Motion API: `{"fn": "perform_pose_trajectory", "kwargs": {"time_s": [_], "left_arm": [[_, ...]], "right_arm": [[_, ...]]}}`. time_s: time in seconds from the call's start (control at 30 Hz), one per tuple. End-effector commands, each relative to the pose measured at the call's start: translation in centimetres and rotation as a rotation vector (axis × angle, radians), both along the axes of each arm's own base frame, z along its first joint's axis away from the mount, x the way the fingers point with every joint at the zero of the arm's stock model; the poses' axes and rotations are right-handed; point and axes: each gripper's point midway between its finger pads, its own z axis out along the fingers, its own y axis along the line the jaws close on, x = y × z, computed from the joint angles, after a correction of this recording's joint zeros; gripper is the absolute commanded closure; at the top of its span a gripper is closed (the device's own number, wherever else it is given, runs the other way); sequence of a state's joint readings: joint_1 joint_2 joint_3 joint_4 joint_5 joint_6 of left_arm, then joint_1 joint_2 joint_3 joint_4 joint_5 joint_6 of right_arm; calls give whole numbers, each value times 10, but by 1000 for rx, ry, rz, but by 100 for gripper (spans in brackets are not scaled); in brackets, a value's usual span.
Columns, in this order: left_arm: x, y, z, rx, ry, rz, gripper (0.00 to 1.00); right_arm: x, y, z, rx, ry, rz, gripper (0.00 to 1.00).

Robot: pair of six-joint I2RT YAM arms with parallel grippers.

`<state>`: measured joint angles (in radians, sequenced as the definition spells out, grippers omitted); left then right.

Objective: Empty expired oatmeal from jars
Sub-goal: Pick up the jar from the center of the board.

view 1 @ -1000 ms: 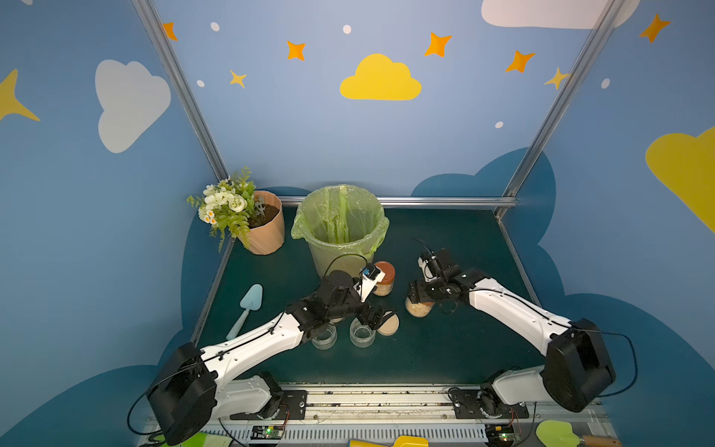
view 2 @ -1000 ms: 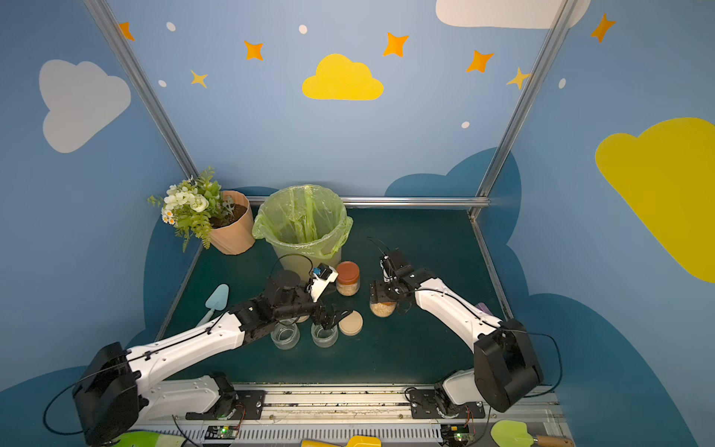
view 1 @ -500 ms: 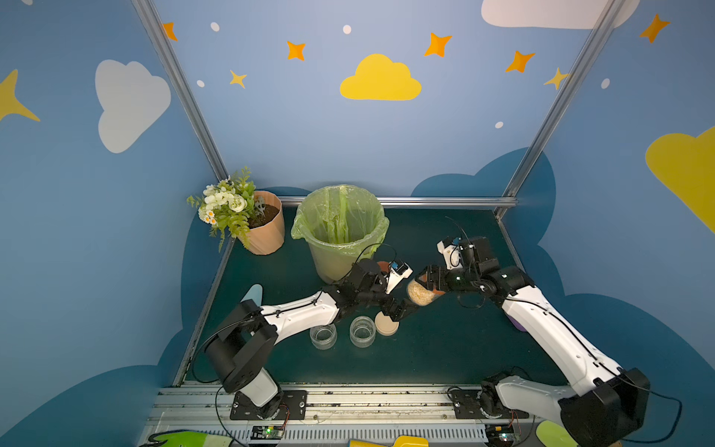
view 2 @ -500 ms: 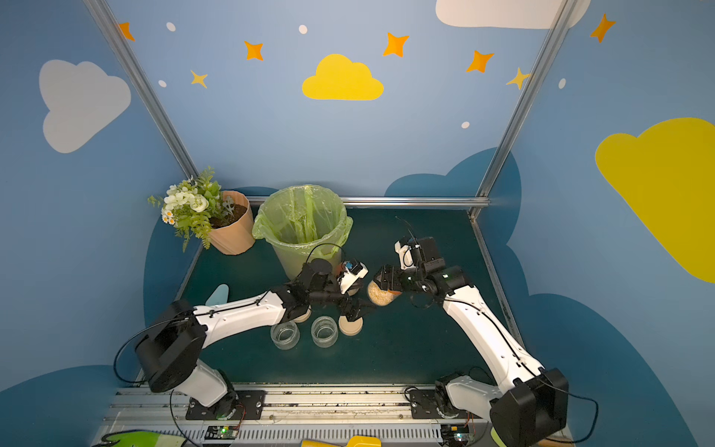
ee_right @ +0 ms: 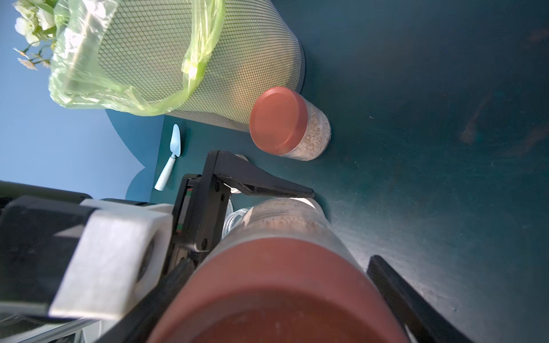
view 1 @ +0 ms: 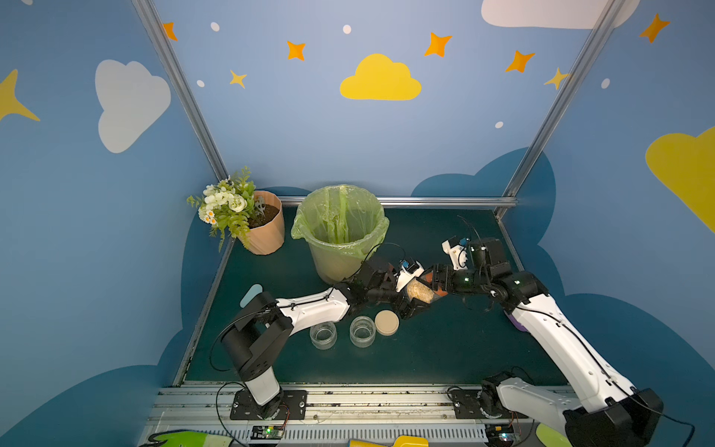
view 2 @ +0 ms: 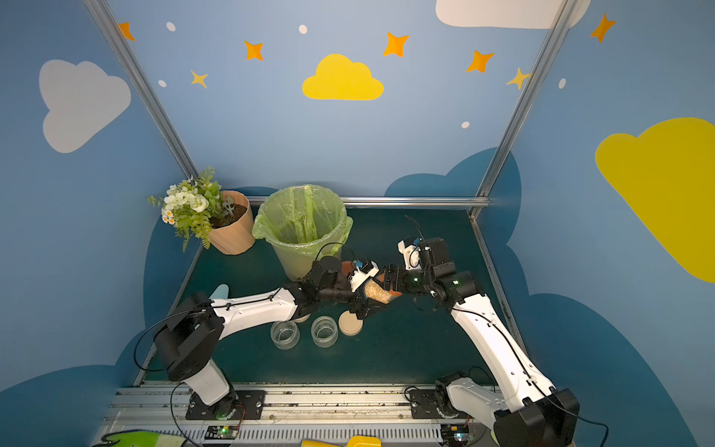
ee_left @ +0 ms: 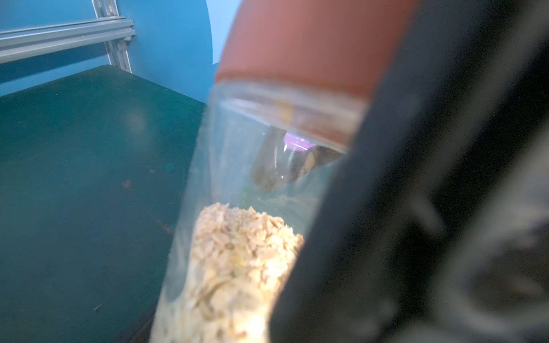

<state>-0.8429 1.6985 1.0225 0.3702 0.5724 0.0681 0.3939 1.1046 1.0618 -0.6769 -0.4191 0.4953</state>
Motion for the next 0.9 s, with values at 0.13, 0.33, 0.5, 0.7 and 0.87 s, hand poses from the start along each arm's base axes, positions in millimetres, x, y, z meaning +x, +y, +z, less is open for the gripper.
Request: {"fn": "perform_pose_trajectory", "kwargs": {"time_s": [0.13,0.33,0.5,0.7,0.87], "left_arm": [[3,-8,13,-33,-50,-16,3],[2,-11,12,-32,-44,-41,17],[2,-13,16,-42,-49,-46,36],[10,-14,27,-85,-89,-9,62],[16,-9,42,-121,-167,31,78]], "right_arm": [[-5,15,31,129,-61,53,51],[-6,15,33,139,-58,53,50],[-8,17,33,157,-58,67,46],[-12,16,37,169,-68,67,24],[-15,4,43,171,-89,13,9]]}}
